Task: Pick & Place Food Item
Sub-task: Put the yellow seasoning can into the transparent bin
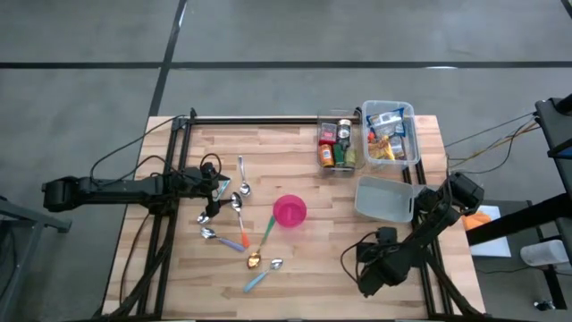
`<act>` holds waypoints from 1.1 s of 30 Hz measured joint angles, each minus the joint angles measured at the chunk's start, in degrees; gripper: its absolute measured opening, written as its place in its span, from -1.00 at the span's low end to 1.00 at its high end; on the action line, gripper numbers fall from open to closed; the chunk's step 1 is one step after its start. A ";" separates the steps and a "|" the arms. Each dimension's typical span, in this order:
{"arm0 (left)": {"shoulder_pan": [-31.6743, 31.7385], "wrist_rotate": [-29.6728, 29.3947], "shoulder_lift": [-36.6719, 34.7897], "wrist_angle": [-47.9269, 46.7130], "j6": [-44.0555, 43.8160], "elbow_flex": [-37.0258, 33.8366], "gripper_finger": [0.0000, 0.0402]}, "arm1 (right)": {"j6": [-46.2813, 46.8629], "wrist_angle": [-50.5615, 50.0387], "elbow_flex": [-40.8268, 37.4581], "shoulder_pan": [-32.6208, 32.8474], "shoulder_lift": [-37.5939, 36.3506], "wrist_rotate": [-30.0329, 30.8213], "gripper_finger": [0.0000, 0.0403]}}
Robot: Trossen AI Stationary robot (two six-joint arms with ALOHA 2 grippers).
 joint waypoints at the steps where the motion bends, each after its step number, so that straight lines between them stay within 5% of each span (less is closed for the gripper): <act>1: 0.02 0.00 0.00 0.00 0.00 0.01 0.97 | -0.20 0.37 -0.01 -0.14 0.00 1.36 0.28; 20: 0.01 -0.01 0.00 0.00 0.00 0.02 0.97 | -3.95 17.37 -5.52 -3.03 -0.07 19.24 0.28; 33: 0.02 0.00 0.00 0.00 0.00 0.02 0.97 | -4.41 18.41 -6.36 -3.87 -0.07 18.30 0.28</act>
